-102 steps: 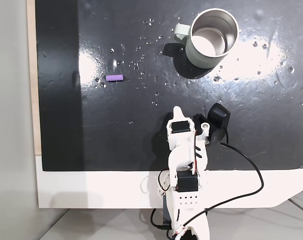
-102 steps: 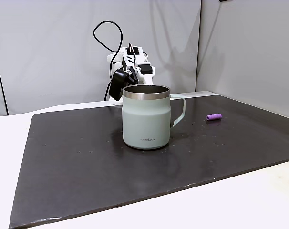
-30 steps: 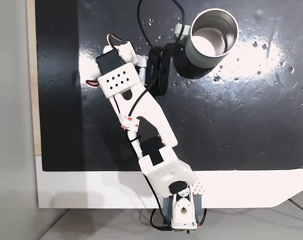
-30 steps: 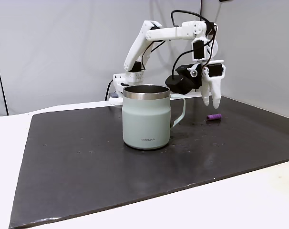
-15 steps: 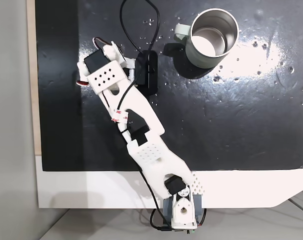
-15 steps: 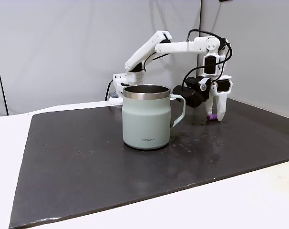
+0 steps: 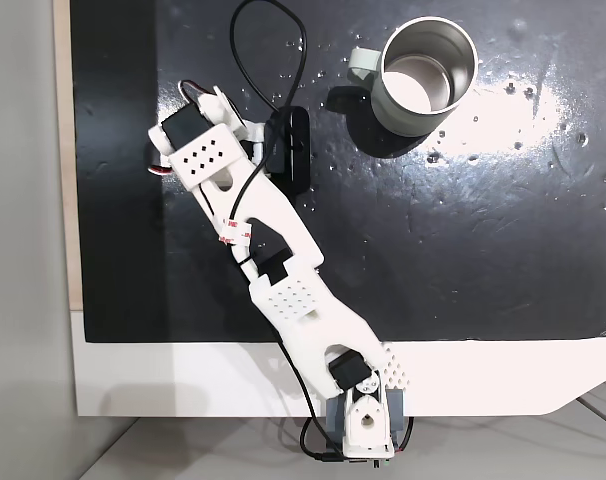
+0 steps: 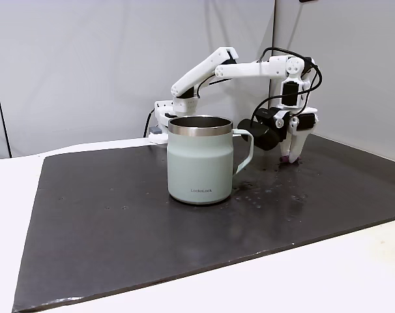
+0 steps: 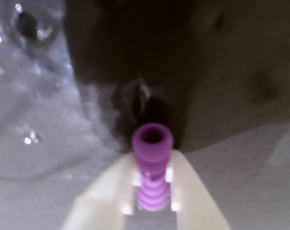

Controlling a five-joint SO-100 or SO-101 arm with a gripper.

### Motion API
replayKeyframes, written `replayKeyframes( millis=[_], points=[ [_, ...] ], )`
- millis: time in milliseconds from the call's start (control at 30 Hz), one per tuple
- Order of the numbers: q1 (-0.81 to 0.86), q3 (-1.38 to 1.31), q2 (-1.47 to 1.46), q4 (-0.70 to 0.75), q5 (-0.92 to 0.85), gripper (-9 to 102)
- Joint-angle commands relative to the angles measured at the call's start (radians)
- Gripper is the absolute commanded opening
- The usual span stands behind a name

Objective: Grasp a pengrip and put it in the cup.

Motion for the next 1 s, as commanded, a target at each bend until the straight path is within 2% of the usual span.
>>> replayKeyframes(
  millis=[0, 200, 433, 667, 967],
  points=[
    [0.038, -0.035, 0.005, 0.025, 0.018, 0],
    [0.046, -0.091, 0.106, 0.084, -0.048, 0],
    [0.064, 0.038, 0.417, 0.130, -0.193, 0],
    [0.221, 0.155, 0.634, 0.144, -0.388, 0],
    [0.468, 0.215, 0.756, 0.147, -0.612, 0]
  ],
)
